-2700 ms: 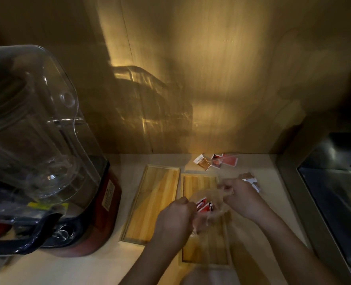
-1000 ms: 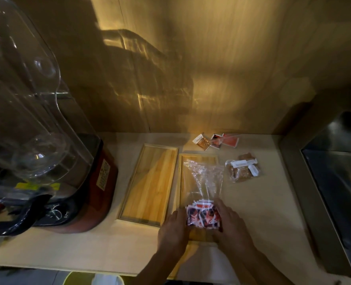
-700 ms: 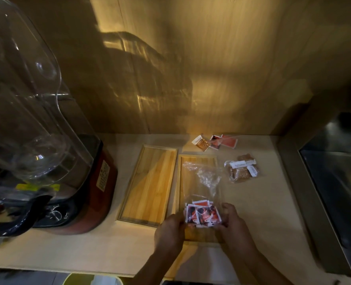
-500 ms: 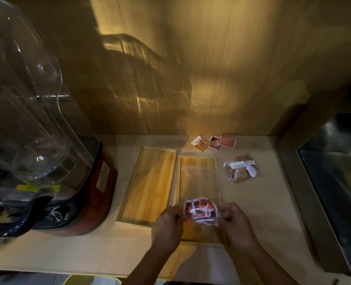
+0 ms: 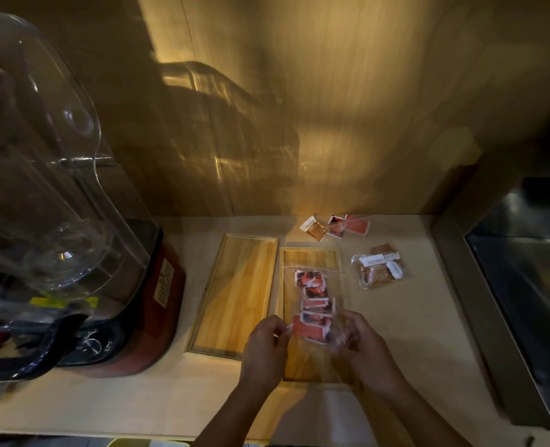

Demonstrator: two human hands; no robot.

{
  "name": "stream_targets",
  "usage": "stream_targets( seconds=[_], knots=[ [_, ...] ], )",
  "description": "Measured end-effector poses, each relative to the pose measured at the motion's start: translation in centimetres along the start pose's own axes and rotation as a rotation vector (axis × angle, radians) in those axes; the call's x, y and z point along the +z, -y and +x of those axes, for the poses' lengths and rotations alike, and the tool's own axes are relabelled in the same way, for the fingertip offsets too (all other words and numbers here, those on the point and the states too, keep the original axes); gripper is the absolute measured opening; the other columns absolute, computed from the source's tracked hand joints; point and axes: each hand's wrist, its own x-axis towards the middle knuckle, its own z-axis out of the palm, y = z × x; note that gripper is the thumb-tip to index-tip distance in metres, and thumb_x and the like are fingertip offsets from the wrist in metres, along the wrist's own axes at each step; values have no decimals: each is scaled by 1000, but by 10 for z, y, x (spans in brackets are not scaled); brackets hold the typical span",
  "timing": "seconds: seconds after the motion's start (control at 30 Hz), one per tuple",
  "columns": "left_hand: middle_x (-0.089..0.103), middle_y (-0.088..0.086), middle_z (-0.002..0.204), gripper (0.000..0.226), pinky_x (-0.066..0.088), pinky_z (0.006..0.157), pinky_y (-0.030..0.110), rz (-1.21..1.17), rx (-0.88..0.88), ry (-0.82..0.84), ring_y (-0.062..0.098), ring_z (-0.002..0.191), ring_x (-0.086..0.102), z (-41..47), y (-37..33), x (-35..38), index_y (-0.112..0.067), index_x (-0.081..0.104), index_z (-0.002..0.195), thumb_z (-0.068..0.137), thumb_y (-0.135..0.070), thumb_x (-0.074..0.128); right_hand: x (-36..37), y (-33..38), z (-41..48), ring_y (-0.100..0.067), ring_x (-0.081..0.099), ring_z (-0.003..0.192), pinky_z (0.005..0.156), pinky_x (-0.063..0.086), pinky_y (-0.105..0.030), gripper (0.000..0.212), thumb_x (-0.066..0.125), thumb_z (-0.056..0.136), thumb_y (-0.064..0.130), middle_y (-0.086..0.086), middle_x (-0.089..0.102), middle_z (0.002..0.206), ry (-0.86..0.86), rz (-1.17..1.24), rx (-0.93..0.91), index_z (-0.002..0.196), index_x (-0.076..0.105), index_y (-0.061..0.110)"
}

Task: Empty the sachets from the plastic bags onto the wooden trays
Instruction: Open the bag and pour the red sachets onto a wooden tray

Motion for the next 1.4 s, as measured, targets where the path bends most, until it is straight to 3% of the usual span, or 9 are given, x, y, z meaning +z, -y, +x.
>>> stream_targets(
  seconds=[0.2, 0.43, 0.57, 0.73, 0.83, 0.9, 1.07, 1.23, 1.4],
  knots=[
    [65, -1, 83, 15, 57, 76, 46, -43, -50, 47, 16, 81, 63, -1, 0, -2, -23, 58, 76, 90, -17, 56, -1, -7, 2, -19, 57, 79, 69, 40, -25, 16, 61, 81, 0, -4, 61, 84, -97, -232, -53, 90, 68, 12],
    [62, 1, 69, 15, 51, 69, 41, -121, 33, -21, 16, 69, 58, 12, -17, -20, -18, 60, 71, 86, -14, 61, -10, 13, 10, 1, 53, 77, 68, 37, -6, 19, 66, 75, -1, 5, 54, 80, -137, -100, -175, 68, 66, 16],
    [63, 2, 82, 9, 46, 72, 28, -121, 90, -55, 14, 82, 58, 19, -31, -31, -14, 63, 79, 87, -14, 59, -11, 26, 17, 9, 55, 89, 75, 36, -3, 39, 67, 75, 0, 15, 60, 90, -167, -9, -204, 63, 60, 37],
    [67, -1, 100, 9, 41, 75, 14, -142, 138, -30, 9, 95, 57, 25, -46, -37, -10, 62, 87, 89, -16, 57, -16, 37, 24, 10, 59, 83, 70, 41, -5, 33, 60, 82, 2, 17, 69, 82, -152, 110, -193, 66, 61, 30],
    [60, -8, 117, 9, 46, 91, 28, -208, 117, 36, 8, 113, 51, 28, -48, -39, -10, 60, 88, 90, -17, 55, -18, 42, 26, -14, 58, 79, 74, 43, -28, 31, 55, 85, -1, 5, 64, 75, -165, 159, -188, 68, 55, 25],
    [57, -11, 120, 10, 44, 98, 36, -263, 112, 75, 9, 121, 47, 30, -49, -40, -9, 59, 88, 91, -18, 54, -18, 46, 28, -15, 57, 74, 73, 42, -32, 25, 52, 87, -2, 4, 62, 70, -157, 181, -175, 71, 53, 18],
    [58, -3, 128, 9, 33, 102, 26, -343, 147, 142, 4, 131, 39, 34, -50, -41, -12, 56, 88, 93, -17, 50, -20, 55, 32, 2, 58, 63, 67, 43, -14, 20, 50, 88, -2, 6, 63, 58, -176, 172, -154, 74, 51, 13],
    [65, -1, 115, 11, 41, 83, 3, -311, 165, 131, -12, 117, 47, 36, -54, -42, -16, 54, 85, 94, -19, 48, -24, 63, 33, 10, 58, 58, 57, 41, -3, 24, 51, 87, -1, 3, 64, 71, -201, 188, -124, 72, 52, 18],
    [60, -15, 79, 9, 47, 70, 27, -172, 225, 29, 3, 81, 60, 35, -61, -43, -18, 55, 86, 93, -21, 49, -28, 70, 29, -6, 61, 69, 61, 45, -12, 27, 52, 87, 2, 3, 65, 72, -215, 183, -102, 71, 53, 23]
  ],
)
